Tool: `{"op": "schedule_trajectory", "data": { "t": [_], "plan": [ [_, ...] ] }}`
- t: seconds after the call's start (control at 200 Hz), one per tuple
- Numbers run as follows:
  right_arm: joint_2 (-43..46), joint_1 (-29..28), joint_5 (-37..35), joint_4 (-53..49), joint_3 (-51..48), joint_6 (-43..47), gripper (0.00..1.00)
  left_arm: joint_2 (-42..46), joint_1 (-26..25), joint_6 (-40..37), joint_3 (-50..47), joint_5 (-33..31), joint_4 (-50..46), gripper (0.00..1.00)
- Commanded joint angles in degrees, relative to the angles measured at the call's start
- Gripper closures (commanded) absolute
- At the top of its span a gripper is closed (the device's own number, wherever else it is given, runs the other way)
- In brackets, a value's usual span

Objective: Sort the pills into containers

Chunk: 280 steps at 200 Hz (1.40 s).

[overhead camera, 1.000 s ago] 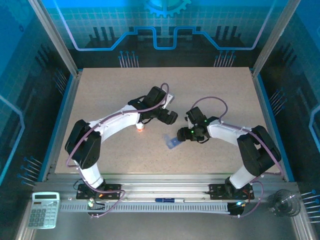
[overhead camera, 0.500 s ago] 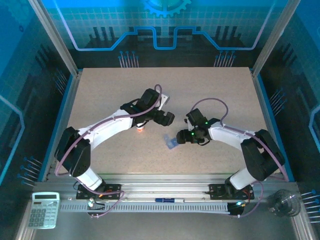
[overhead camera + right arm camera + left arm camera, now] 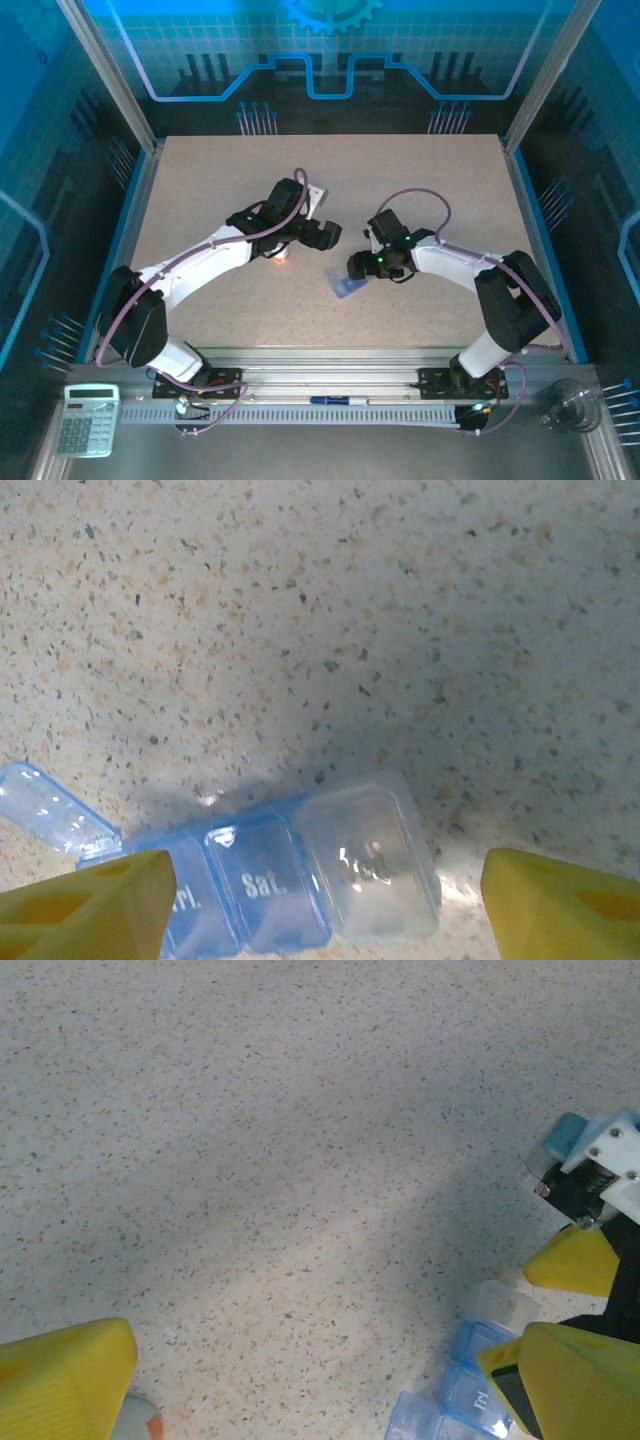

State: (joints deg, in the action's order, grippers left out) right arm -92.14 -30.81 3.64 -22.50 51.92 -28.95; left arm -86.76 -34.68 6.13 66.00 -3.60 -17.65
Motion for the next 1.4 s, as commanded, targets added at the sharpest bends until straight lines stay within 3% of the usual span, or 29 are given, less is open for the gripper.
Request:
{"op": "schedule_trajectory", "data": {
  "t": [0.0, 0.65, 1.146, 1.396],
  "plan": [
    [-2.2, 0.0, 1.9, 1.0, 1.7, 0.0, 0.19, 2.5, 0.8, 1.2, -1.9, 0.5, 0.8, 0.01],
    [4.4, -2.9, 6.5, 2.5, -4.2, -3.3, 0.2, 3.4, 2.2, 2.8, -4.1, 1.9, 2.9, 0.01],
    [14.0, -10.4, 4.9, 0.2, -9.2, -6.5, 0.19, 6.1, 4.4, 5.2, -4.6, 3.4, 3.0, 0.01],
    [9.1, -18.0, 3.9, 1.0, -6.0, -6.9, 0.19, 9.3, 8.7, 8.1, -6.1, 3.9, 3.3, 0.01]
  ]
}}
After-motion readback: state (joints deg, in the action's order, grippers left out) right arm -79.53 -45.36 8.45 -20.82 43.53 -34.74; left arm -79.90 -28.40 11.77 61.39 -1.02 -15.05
